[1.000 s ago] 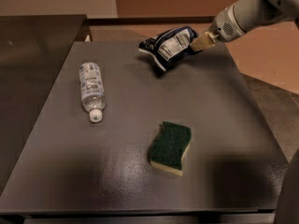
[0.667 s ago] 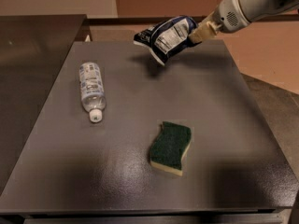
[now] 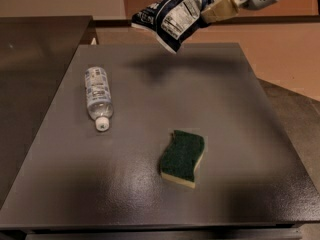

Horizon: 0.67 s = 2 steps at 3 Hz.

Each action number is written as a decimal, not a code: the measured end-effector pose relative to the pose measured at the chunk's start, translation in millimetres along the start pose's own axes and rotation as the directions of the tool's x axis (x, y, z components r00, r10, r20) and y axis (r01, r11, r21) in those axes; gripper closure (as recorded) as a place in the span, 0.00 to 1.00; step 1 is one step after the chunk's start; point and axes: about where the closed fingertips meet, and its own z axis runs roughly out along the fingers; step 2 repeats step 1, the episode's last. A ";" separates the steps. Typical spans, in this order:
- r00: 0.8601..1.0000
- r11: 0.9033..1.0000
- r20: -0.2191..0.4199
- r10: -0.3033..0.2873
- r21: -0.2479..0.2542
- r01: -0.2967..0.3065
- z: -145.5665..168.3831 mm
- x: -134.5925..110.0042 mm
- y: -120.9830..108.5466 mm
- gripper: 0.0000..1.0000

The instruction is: Pick blue chip bag

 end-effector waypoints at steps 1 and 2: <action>1.000 1.000 0.000 0.000 0.000 0.000 0.1 0.0 0.0 1.00; 1.000 1.000 0.000 0.000 0.000 0.000 0.1 0.0 0.0 1.00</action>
Offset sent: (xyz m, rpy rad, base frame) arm 0.0000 0.0000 0.0000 0.0000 0.0000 0.0000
